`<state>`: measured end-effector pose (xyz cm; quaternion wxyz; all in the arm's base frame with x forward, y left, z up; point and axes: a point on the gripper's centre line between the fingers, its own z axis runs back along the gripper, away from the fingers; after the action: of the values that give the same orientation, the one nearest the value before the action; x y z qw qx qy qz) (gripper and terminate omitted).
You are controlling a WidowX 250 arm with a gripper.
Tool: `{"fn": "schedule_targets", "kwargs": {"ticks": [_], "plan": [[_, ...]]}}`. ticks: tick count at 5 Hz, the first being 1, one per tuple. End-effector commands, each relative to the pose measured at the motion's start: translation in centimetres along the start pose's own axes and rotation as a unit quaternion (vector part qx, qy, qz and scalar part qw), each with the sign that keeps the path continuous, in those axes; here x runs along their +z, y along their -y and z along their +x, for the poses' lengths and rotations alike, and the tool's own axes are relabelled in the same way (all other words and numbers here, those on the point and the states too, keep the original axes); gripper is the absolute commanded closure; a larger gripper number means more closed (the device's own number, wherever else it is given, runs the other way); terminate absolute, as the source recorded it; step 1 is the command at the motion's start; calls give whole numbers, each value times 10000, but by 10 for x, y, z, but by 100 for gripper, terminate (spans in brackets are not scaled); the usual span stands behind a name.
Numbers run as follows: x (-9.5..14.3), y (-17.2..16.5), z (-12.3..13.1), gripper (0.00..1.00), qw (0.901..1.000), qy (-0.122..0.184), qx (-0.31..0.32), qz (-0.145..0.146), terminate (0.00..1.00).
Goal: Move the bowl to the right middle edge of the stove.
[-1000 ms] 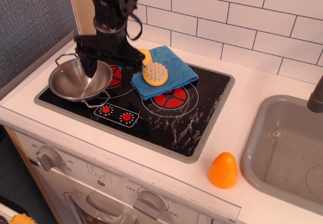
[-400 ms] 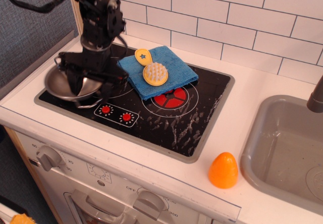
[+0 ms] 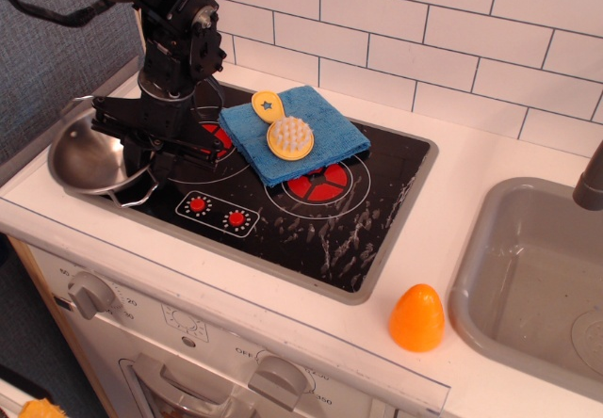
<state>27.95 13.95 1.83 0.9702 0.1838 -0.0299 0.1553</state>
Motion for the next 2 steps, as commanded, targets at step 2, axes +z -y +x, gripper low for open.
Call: {"fn": "schedule_targets", "kwargs": {"ticks": [2], "plan": [[18, -7, 5, 100, 9997, 239, -10, -24, 0]]}}
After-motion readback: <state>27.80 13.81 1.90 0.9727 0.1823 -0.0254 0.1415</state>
